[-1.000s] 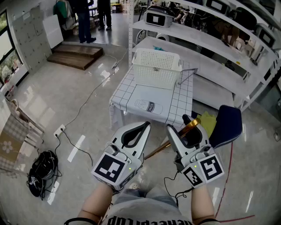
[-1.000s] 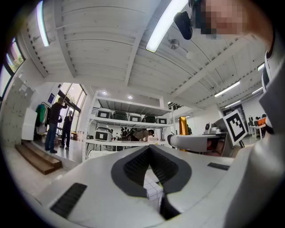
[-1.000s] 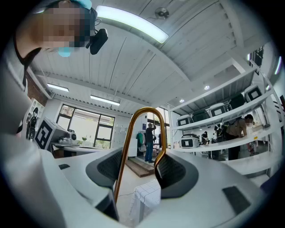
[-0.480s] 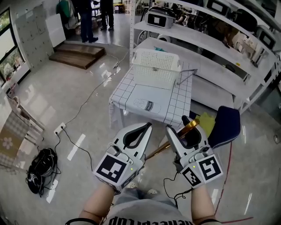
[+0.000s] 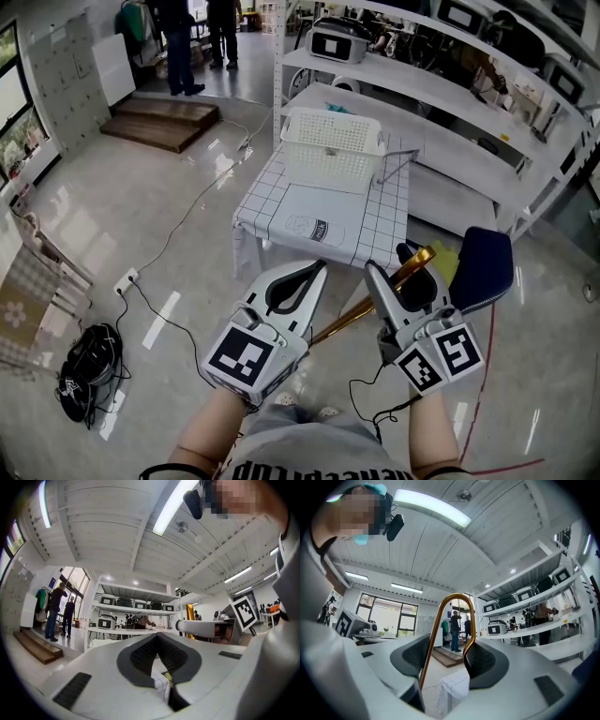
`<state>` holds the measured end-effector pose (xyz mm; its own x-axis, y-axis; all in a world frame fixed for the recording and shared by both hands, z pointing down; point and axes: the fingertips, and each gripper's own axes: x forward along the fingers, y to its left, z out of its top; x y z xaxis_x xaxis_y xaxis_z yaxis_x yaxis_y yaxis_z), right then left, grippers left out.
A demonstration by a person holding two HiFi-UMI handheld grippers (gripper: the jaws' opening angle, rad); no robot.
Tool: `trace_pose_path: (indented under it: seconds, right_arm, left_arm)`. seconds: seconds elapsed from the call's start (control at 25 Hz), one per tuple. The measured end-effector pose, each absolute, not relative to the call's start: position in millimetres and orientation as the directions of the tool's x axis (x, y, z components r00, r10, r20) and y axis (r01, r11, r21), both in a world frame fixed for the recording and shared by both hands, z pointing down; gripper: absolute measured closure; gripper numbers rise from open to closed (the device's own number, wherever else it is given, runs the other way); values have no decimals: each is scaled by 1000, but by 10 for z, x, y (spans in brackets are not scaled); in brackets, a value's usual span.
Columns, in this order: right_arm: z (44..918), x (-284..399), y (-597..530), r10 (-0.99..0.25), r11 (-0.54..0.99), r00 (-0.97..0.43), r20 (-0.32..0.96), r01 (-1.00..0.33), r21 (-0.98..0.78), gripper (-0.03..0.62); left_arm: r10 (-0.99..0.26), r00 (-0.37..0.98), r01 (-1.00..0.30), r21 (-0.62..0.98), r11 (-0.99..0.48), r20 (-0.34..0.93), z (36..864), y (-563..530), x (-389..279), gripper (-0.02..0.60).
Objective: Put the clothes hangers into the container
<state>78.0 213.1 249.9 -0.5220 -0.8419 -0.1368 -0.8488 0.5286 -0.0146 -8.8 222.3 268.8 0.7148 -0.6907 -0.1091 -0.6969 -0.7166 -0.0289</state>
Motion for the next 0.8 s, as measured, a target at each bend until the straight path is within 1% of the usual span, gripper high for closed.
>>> trace_pose_path:
  seconds: [0.32, 0.8]
  right_arm:
    - [2554, 666, 1980, -880, 463, -461, -115, -886, 13, 332]
    - [2533, 743, 1445, -871, 480, -476, -124, -877, -4, 333]
  left_arm:
    - [-667, 741, -670, -23, -742, -72, 2777, 2093, -212, 568]
    - [-682, 725, -686, -12, -727, -99, 2765, 1532, -168, 565]
